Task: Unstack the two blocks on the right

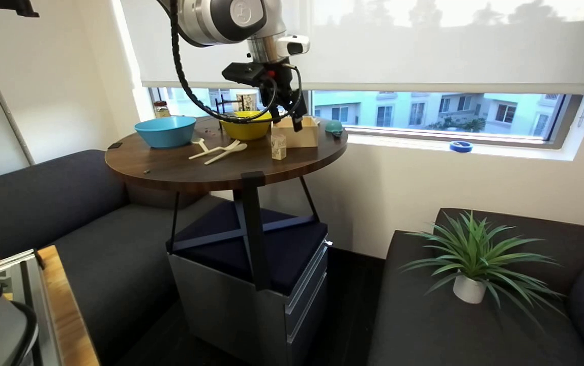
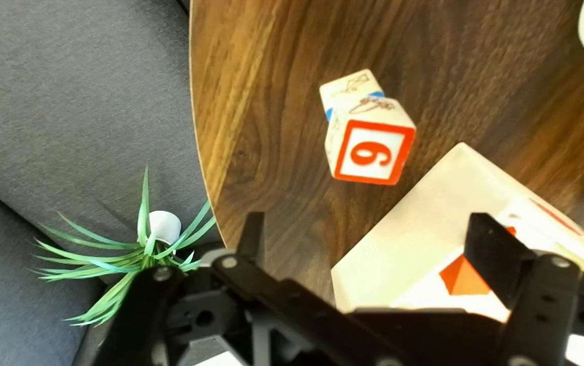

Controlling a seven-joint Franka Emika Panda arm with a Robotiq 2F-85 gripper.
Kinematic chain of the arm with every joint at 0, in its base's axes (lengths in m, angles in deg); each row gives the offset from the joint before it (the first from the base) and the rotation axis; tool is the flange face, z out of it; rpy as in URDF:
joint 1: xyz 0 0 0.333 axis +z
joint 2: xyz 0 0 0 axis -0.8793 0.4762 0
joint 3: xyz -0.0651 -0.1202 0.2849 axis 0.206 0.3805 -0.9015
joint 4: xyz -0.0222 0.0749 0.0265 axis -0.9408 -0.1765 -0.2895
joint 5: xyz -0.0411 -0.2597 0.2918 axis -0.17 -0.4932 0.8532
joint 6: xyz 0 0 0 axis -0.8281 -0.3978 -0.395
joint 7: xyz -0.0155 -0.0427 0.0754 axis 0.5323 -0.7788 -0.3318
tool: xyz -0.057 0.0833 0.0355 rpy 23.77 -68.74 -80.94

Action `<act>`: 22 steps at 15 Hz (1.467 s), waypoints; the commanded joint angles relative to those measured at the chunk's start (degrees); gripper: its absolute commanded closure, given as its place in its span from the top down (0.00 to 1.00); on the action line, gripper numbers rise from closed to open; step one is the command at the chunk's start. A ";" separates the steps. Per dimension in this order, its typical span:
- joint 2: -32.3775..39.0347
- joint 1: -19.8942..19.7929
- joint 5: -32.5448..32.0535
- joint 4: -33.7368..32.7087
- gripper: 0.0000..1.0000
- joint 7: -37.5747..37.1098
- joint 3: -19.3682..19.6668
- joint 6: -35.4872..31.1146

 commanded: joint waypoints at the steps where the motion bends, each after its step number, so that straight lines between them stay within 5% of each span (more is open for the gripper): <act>1: 1.79 0.06 4.65 -1.58 1.00 2.98 -0.66 0.29; 12: 1.85 0.42 4.18 -3.24 1.00 2.67 -0.14 9.55; 13: 1.98 0.45 3.98 -3.37 0.96 2.57 -0.07 10.04; 15: 2.30 0.52 3.41 -3.53 0.71 2.17 0.13 10.19; 17: 2.52 0.57 2.79 -3.65 0.64 2.01 0.27 10.04; 22: 2.25 0.73 2.25 -3.76 0.24 1.53 0.31 11.19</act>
